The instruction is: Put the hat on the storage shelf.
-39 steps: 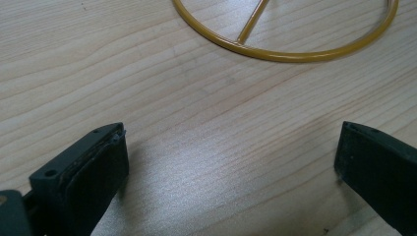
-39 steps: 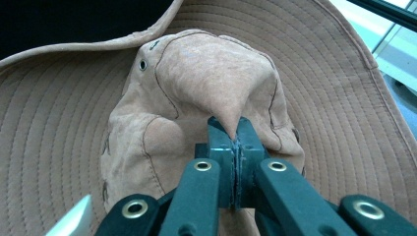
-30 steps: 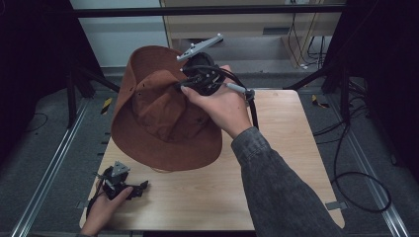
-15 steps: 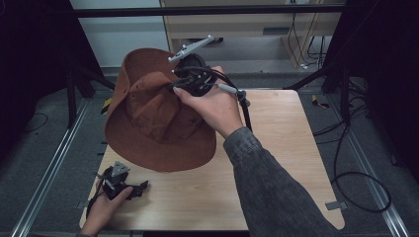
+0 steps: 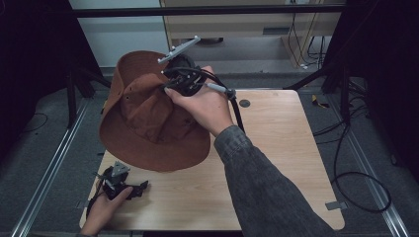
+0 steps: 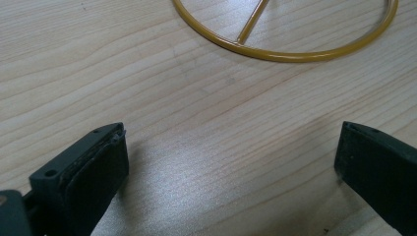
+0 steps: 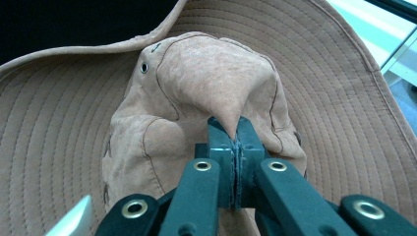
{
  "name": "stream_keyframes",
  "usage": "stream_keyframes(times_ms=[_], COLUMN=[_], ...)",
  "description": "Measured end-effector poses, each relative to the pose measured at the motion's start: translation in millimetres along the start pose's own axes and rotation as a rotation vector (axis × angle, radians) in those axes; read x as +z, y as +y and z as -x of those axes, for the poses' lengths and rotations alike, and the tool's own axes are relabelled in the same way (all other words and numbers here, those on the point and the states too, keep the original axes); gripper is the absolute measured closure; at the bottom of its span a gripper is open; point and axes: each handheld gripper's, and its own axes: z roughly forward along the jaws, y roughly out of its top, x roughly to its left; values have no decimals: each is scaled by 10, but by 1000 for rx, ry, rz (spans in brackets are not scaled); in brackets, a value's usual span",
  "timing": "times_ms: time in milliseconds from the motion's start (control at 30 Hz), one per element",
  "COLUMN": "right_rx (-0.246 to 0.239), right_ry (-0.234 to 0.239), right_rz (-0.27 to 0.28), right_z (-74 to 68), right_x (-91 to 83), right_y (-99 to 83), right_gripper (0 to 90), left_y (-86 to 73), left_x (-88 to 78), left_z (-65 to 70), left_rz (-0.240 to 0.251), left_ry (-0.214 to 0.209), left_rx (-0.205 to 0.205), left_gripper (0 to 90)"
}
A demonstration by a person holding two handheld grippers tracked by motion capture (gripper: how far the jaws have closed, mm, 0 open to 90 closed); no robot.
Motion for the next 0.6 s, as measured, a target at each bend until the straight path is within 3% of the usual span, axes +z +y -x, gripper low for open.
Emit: stream_keyframes(times_ms=[600], right_rx=[12], right_ry=[21], right_rz=[-12], right_z=[2], right_x=[276], right_y=[28], right_gripper=[890], left_y=[0], left_x=[-2], left_z=[-2], left_rz=[-3], left_ry=[-1], left_rx=[3], left_gripper=[0])
